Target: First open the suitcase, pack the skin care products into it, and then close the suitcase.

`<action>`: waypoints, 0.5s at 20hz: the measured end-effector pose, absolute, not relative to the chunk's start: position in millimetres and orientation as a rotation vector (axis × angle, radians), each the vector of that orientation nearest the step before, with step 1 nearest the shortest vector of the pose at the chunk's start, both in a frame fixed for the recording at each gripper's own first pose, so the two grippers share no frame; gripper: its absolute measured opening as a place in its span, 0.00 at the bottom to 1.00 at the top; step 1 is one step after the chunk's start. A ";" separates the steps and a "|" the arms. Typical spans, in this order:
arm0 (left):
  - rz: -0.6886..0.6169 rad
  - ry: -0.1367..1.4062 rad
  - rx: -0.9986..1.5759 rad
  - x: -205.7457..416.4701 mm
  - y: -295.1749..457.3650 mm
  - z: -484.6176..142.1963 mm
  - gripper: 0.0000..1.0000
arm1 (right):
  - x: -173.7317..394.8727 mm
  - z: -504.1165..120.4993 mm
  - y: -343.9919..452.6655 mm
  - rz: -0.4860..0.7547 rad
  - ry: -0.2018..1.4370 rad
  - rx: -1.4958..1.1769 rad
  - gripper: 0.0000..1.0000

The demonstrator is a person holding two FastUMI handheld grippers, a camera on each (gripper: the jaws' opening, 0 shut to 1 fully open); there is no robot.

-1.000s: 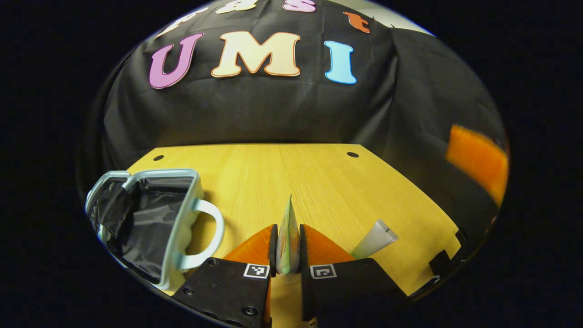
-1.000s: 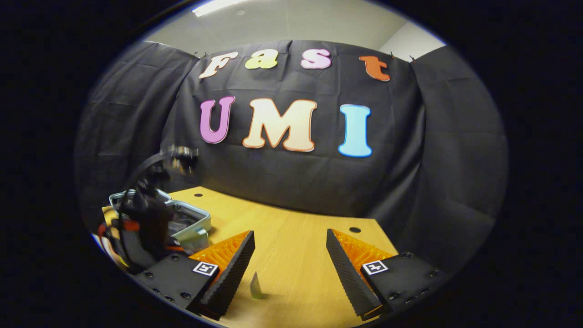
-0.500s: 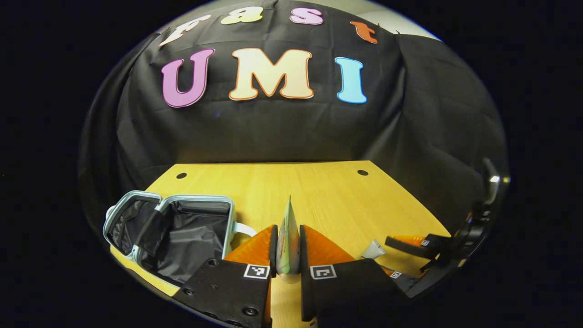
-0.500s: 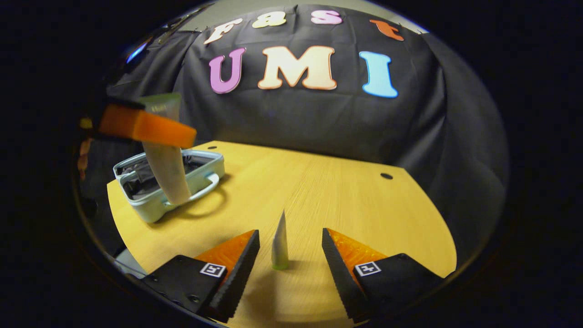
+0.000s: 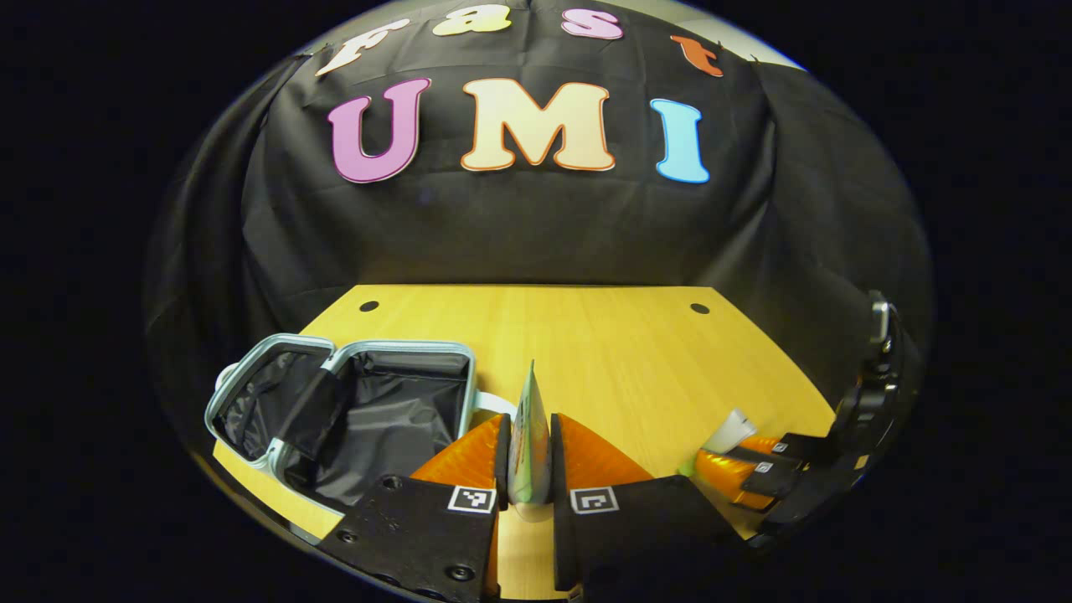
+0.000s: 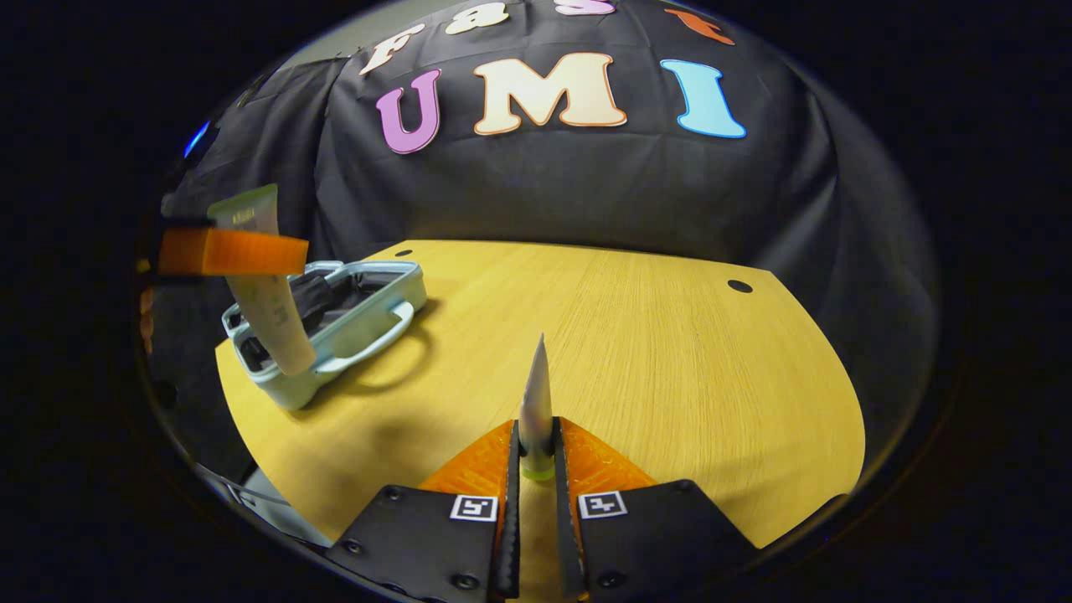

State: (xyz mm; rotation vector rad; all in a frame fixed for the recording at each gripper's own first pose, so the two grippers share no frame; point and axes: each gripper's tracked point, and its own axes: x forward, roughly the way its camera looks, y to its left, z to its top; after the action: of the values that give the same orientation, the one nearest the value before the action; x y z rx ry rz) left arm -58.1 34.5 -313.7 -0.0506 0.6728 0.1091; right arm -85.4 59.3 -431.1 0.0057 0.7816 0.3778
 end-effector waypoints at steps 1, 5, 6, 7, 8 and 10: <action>0.126 0.680 -0.043 -60.3 44.2 -313.2 0.18 | -82.1 -420.2 64.3 0.393 0.776 0.020 0.21; 0.206 0.752 0.004 -71.0 93.7 -319.2 0.18 | -72.4 -375.7 99.6 0.483 0.748 0.073 0.21; 0.223 0.774 0.015 -72.8 107.9 -323.3 0.18 | -73.8 -367.5 110.7 0.506 0.746 0.083 0.21; 0.241 0.798 0.019 -73.5 121.2 -327.3 0.18 | -75.3 -361.4 121.9 0.528 0.750 0.086 0.21; 0.255 0.827 0.011 -74.3 134.8 -333.1 0.18 | -77.6 -354.8 134.3 0.550 0.755 0.092 0.21; 0.262 0.882 -0.014 -74.0 157.4 -348.2 0.18 | -83.3 -346.0 164.4 0.590 0.781 0.123 0.23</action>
State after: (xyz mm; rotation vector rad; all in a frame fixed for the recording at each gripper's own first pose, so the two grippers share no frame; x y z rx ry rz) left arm -74.0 157.4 -348.2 -0.0137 0.8816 0.2624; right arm -83.3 164.4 -346.0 0.1235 0.7806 0.5897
